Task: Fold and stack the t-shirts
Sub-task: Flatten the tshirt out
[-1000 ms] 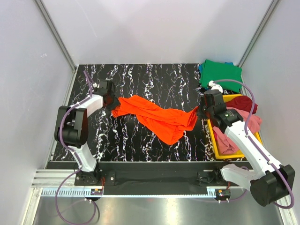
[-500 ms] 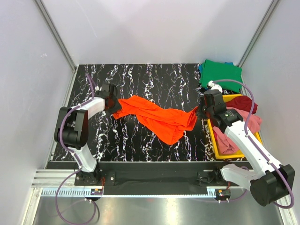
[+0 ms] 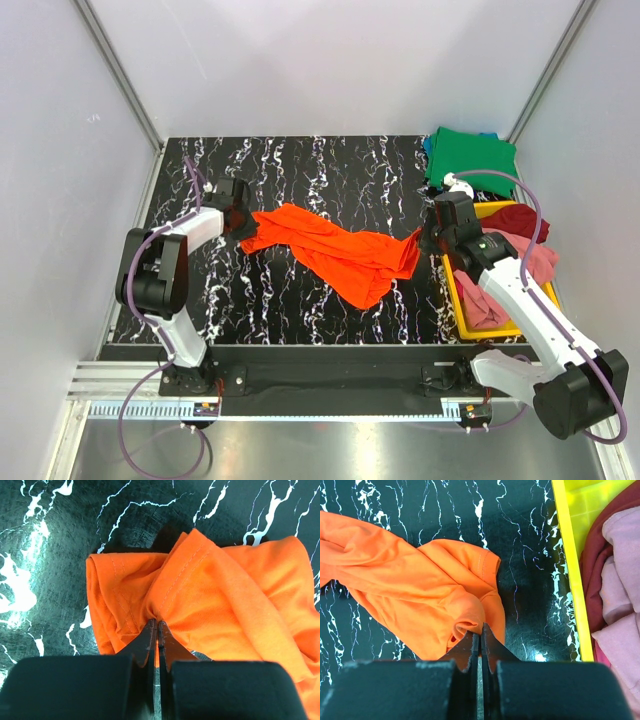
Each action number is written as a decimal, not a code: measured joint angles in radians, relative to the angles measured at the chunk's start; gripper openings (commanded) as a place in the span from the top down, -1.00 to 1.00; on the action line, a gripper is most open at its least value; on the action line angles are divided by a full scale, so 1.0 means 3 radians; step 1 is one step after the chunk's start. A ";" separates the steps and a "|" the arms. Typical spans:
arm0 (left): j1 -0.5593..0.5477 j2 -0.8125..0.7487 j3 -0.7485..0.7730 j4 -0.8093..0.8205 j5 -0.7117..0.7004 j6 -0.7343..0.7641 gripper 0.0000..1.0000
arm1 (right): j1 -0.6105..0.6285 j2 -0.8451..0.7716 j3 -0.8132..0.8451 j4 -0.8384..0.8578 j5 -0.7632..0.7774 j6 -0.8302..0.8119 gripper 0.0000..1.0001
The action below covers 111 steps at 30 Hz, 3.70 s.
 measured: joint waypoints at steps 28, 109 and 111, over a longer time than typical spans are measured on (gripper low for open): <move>-0.0003 -0.1873 0.0520 -0.0746 -0.0201 0.0108 1.00 | 0.0000 -0.0289 0.1057 -0.0240 0.0067 -0.0182 1.00; 0.1020 -0.0323 0.0393 -0.1013 0.0183 0.0298 -0.92 | -0.0131 0.3316 0.2441 0.0683 -0.1353 0.0215 -1.00; 0.0983 -0.0225 0.0403 -0.0941 0.0228 0.0267 -0.91 | -0.0131 0.3421 0.2440 0.0772 -0.1499 0.0270 -0.99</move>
